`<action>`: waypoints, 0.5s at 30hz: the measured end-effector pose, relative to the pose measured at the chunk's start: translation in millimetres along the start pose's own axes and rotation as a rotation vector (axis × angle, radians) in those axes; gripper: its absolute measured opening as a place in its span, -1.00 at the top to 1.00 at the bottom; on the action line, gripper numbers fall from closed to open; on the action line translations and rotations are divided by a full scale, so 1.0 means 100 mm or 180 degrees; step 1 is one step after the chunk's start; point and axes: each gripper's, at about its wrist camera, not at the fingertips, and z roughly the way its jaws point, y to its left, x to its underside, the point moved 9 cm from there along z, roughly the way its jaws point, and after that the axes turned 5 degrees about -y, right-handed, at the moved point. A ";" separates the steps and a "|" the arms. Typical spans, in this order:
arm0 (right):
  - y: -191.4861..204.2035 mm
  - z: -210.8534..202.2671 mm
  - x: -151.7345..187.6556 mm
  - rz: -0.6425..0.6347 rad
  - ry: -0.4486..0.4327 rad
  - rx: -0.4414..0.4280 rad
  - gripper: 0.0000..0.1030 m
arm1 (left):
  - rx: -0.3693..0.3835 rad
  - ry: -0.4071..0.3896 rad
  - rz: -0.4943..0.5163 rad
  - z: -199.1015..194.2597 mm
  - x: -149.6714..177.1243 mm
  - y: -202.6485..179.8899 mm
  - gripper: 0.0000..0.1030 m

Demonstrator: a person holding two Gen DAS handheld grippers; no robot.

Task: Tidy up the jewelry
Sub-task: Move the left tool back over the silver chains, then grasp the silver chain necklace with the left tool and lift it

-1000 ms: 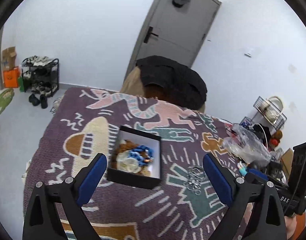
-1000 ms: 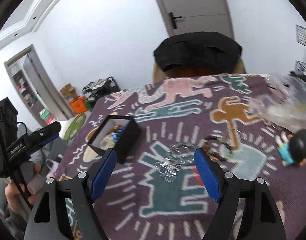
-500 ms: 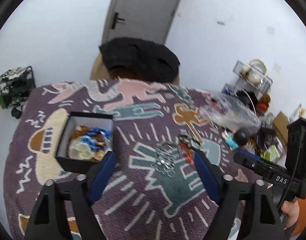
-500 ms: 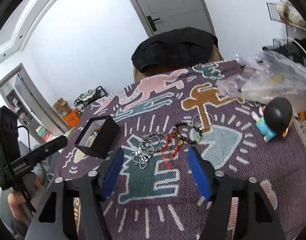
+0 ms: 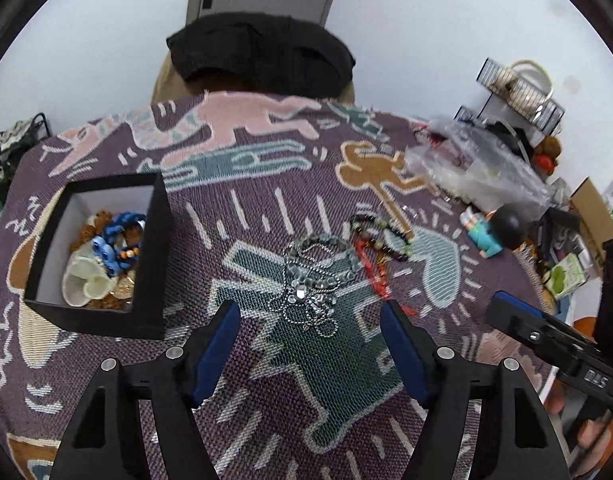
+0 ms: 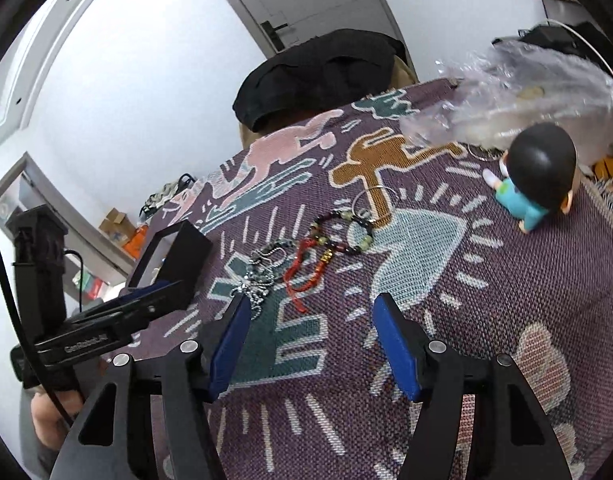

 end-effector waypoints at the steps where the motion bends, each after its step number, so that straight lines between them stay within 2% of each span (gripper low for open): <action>1: -0.02 0.00 0.01 0.0021 0.0002 -0.0006 -0.25 | -0.0019 0.0028 0.0003 0.04 0.00 0.01 -0.42; 10: -0.23 -0.05 0.02 0.0153 -0.0026 -0.0041 -0.25 | -0.0270 0.0266 -0.0037 0.47 0.04 0.00 -0.24; 15: -0.31 -0.06 0.03 0.0223 -0.0019 -0.0055 -0.25 | -0.0369 0.0360 0.0049 0.66 0.09 -0.07 -0.23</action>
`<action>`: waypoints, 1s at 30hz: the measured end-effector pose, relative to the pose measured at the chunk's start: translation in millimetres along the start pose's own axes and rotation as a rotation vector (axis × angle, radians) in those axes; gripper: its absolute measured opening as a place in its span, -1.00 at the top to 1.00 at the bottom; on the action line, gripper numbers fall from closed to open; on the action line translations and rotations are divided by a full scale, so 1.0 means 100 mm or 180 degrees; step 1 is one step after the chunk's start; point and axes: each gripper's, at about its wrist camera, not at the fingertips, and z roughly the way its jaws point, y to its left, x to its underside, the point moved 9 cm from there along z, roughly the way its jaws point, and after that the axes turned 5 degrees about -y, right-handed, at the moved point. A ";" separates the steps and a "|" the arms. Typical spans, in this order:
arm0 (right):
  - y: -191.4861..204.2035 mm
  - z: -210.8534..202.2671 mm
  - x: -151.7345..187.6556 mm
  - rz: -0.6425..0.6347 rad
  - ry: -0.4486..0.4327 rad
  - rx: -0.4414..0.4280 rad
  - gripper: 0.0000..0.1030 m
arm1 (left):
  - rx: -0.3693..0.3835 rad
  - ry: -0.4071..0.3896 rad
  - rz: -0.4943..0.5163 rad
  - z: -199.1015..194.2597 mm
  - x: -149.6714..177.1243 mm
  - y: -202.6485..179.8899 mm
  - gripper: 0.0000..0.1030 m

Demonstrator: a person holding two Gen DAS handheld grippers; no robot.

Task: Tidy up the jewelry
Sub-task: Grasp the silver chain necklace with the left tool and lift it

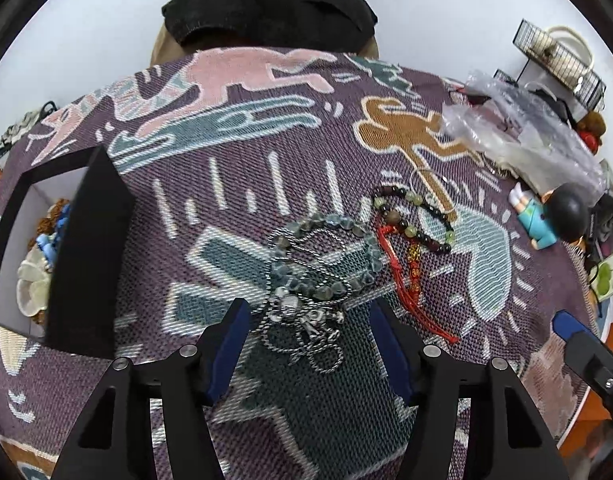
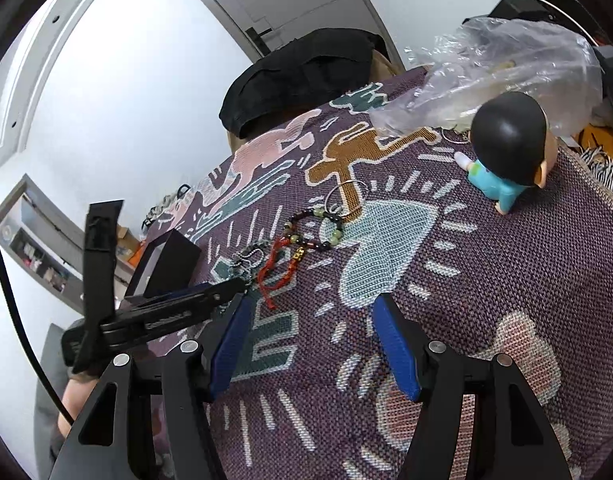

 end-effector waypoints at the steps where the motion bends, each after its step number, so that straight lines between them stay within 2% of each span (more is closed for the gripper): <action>1: -0.01 0.00 0.00 0.0012 0.0003 -0.0003 -0.25 | -0.0040 -0.0011 0.0037 0.01 0.00 -0.01 -0.23; 6: 0.00 0.03 0.02 0.0015 0.0018 -0.0022 -0.25 | -0.0284 -0.0029 0.0183 0.05 0.01 0.04 -0.23; 9: 0.04 0.06 0.04 -0.0004 0.0030 -0.0031 -0.25 | -0.0280 -0.0053 0.0142 0.04 0.02 0.12 -0.13; 12: 0.08 0.10 0.06 -0.0025 0.0055 -0.0040 -0.25 | -0.0325 -0.0078 0.0194 0.00 0.04 0.16 0.25; 13: 0.10 0.12 0.07 -0.0028 0.0067 -0.0045 -0.25 | -0.0317 -0.0077 0.0195 -0.01 0.04 0.17 0.51; 20: 0.27 0.25 0.10 -0.0130 0.0134 -0.0059 -0.25 | -0.0069 -0.0101 0.0043 -0.09 0.06 0.21 0.52; 30: 0.27 0.52 0.11 0.0056 0.0314 -0.0193 -0.25 | 0.0087 -0.0398 -0.0089 -0.57 -0.18 0.33 0.53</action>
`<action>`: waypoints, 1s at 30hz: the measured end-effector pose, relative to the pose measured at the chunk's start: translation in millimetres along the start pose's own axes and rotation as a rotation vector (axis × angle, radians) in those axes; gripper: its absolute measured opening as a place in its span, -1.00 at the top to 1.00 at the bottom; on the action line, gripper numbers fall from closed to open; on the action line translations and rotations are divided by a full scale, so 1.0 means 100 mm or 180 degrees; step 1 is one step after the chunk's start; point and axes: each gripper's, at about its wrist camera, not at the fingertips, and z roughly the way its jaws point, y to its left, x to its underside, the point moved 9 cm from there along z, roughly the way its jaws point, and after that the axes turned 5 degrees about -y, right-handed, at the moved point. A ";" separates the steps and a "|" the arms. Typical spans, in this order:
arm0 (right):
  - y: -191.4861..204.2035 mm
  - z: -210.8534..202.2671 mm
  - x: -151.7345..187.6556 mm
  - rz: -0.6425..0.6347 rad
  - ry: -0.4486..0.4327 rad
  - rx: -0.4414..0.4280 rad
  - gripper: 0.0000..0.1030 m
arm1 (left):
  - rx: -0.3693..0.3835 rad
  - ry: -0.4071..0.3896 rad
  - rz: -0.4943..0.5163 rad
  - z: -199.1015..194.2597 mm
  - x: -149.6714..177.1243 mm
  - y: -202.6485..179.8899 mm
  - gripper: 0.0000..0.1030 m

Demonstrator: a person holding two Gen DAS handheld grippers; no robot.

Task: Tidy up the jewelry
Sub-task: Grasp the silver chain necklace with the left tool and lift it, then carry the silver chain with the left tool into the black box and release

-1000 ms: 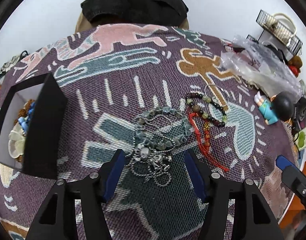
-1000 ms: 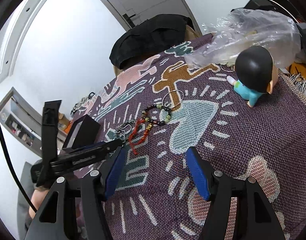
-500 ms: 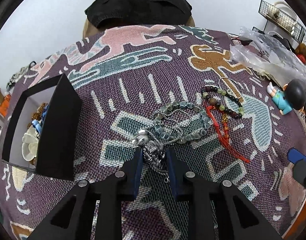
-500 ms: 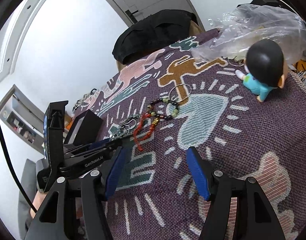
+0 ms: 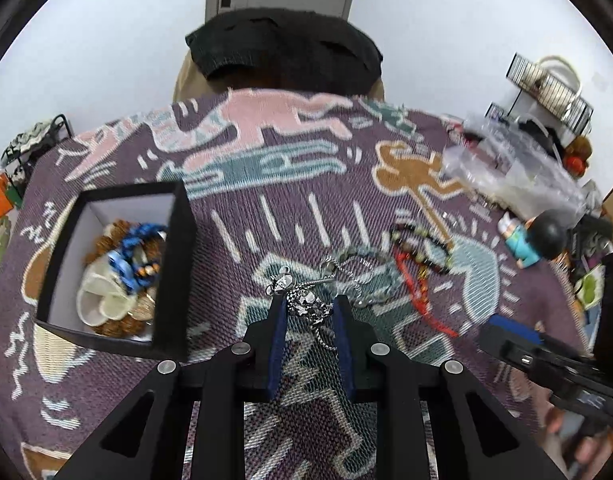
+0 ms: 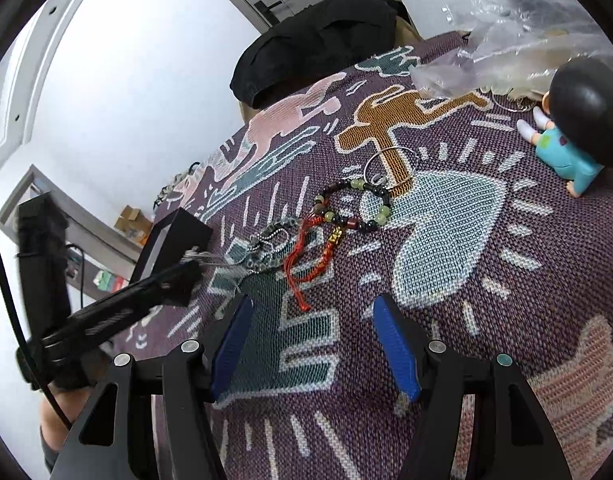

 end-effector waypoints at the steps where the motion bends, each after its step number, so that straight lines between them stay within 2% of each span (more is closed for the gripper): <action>1: -0.01 0.01 -0.02 0.0024 0.0004 -0.0012 -0.25 | 0.0014 -0.0031 -0.0005 -0.05 -0.03 0.00 0.53; 4: -0.01 0.05 -0.07 0.0055 0.0023 -0.0034 -0.25 | 0.0046 -0.0133 0.0004 -0.21 -0.13 -0.01 0.55; 5: 0.00 0.07 -0.09 0.0052 0.0036 -0.0026 -0.25 | 0.0058 -0.0166 0.0013 -0.27 -0.16 -0.02 0.85; 6: 0.01 0.09 -0.10 0.0044 0.0049 -0.0009 -0.25 | 0.0044 -0.0181 0.0024 -0.31 -0.19 -0.02 0.90; 10: 0.12 0.19 -0.11 -0.0096 0.0103 0.0041 -0.23 | 0.0041 -0.0332 0.0072 -0.52 -0.34 -0.05 0.90; 13: 0.19 0.30 -0.08 -0.0233 0.0186 0.0097 -0.09 | 0.0043 -0.0417 0.0088 -0.64 -0.43 -0.06 0.90; 16: 0.20 0.43 -0.04 -0.0330 0.0285 0.0209 0.11 | 0.0048 -0.0485 0.0118 -0.74 -0.50 -0.08 0.90; 20: 0.14 0.52 0.04 -0.0427 0.0400 0.0360 0.88 | 0.0046 -0.0570 0.0144 -0.88 -0.59 -0.09 0.90; 24: 0.16 0.46 0.04 -0.0506 0.0360 0.0329 0.89 | 0.0045 -0.0680 0.0147 -1.06 -0.73 -0.09 0.90; 30: 0.35 0.13 -0.25 -0.0592 0.0064 0.0240 0.90 | 0.0017 -0.0863 0.0188 -1.40 -1.00 -0.11 0.90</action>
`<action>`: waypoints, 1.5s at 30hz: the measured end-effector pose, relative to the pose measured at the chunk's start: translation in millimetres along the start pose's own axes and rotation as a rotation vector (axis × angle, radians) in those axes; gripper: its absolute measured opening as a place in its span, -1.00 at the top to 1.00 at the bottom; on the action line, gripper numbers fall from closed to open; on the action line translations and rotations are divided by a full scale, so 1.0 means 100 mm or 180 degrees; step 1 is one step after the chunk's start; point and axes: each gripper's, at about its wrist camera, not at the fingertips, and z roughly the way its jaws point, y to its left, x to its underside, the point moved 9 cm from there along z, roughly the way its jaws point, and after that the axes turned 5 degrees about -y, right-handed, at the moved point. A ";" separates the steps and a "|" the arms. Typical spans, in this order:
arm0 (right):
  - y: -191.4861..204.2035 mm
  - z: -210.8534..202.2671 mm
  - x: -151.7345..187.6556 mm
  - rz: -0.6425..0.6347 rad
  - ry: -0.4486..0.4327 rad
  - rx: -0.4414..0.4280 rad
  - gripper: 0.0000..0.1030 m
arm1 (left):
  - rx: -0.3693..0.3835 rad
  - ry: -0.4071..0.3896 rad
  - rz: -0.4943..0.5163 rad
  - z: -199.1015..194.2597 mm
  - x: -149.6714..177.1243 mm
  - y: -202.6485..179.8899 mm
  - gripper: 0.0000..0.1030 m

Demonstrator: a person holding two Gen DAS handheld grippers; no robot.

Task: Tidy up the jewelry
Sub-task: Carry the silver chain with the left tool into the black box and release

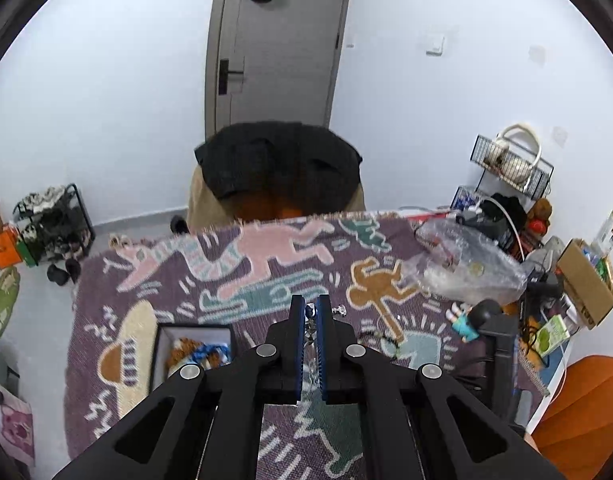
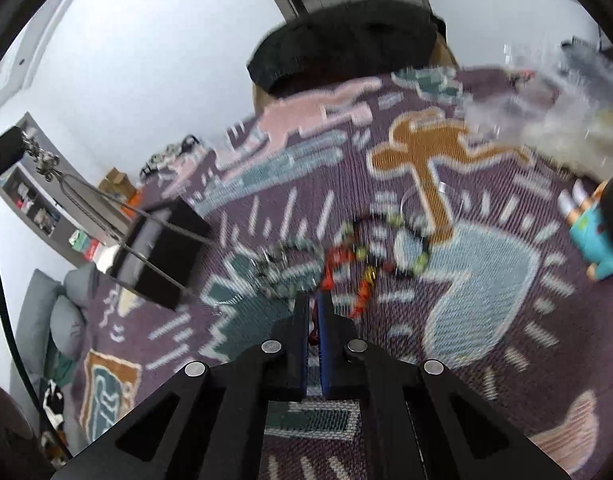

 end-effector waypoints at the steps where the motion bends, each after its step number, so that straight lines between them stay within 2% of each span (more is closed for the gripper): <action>1: 0.02 -0.09 -0.07 -0.0019 -0.0065 -0.0009 0.90 | -0.0017 -0.0043 0.0014 -0.05 -0.08 0.00 0.90; 13: 0.33 -0.75 -0.65 -0.0183 -0.0518 -0.0146 0.90 | -0.0127 -0.0405 0.0135 -0.57 -0.76 -0.05 0.90; 22: 0.66 -1.13 -0.97 -0.0382 -0.0735 -0.0205 0.90 | -0.0268 -0.0638 0.0275 -0.93 -1.17 -0.12 0.90; 30: 0.96 -1.30 -1.13 -0.0516 -0.0817 -0.0339 0.90 | -0.0443 -0.0776 0.0251 -1.18 -1.48 0.04 0.90; 38: 1.13 -1.27 -1.14 -0.0574 -0.0802 -0.0409 0.90 | -0.0610 -0.0852 0.0188 -1.33 -1.57 0.29 0.90; 45: 1.24 -1.18 -1.09 -0.0607 -0.0756 -0.0445 0.90 | -0.0679 -0.0820 0.0141 -1.25 -1.56 0.46 0.90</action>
